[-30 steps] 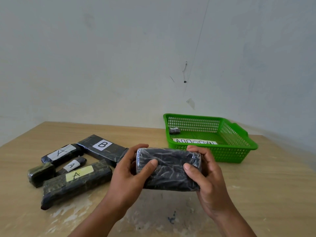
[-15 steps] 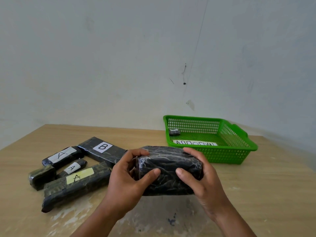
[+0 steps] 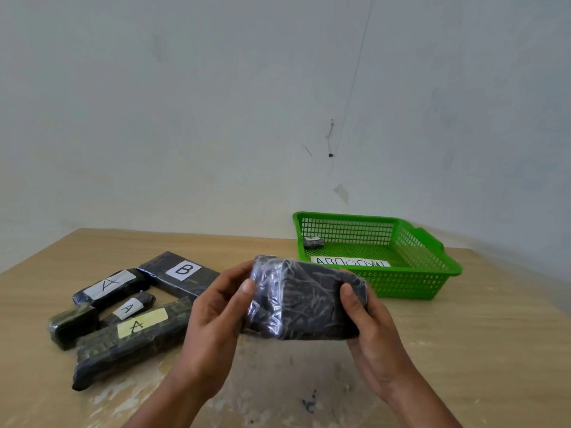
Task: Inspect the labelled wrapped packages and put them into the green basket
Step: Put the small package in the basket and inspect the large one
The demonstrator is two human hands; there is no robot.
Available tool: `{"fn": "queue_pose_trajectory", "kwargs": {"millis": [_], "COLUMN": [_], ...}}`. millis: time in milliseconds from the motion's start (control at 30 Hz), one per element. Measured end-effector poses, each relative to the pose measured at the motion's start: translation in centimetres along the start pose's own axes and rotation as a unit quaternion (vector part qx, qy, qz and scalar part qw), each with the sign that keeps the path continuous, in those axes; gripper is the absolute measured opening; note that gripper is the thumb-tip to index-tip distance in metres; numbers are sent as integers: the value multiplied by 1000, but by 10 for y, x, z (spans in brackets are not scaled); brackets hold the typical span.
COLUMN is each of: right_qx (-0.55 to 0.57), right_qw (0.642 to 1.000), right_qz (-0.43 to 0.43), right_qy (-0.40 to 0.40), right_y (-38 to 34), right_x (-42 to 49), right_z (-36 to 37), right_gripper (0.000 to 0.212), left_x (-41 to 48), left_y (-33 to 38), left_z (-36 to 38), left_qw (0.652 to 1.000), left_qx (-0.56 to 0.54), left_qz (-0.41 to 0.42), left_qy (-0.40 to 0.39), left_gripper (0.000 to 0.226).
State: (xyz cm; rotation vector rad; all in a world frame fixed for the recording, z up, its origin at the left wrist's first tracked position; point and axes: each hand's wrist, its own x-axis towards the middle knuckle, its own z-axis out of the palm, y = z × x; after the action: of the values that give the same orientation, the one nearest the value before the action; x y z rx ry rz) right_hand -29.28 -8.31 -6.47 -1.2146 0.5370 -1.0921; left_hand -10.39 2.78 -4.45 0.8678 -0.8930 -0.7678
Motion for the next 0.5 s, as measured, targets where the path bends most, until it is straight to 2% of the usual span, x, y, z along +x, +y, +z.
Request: {"fn": "queue_pose_trajectory", "kwargs": {"millis": [100, 233, 300, 367, 433, 500], "right_qx": [2, -35, -68, -134, -175, -201], "right_qw": [1000, 999, 998, 990, 979, 968], "right_qz": [6, -6, -12, -46, -104, -151], "right_qy": [-6, -2, -11, 11, 28, -2], "right_y": [2, 11, 14, 16, 15, 15], "right_x": [1, 3, 2, 1, 0, -3], "right_z": [1, 2, 4, 7, 8, 5], "right_gripper": [50, 76, 57, 36, 36, 54], "left_x": [3, 0, -3, -6, -6, -6], "left_y": [-1, -4, -5, -5, -4, -5], "left_z": [-1, 0, 5, 7, 10, 11], "left_qw": [1000, 994, 986, 984, 987, 992], "left_qx": [-22, -67, -96, -112, -113, -88], "left_qz": [-21, -67, -93, -98, -90, -80], "left_qy": [0, -61, -100, -95, -64, -35], "left_gripper": [76, 63, 58, 52, 44, 35]}}
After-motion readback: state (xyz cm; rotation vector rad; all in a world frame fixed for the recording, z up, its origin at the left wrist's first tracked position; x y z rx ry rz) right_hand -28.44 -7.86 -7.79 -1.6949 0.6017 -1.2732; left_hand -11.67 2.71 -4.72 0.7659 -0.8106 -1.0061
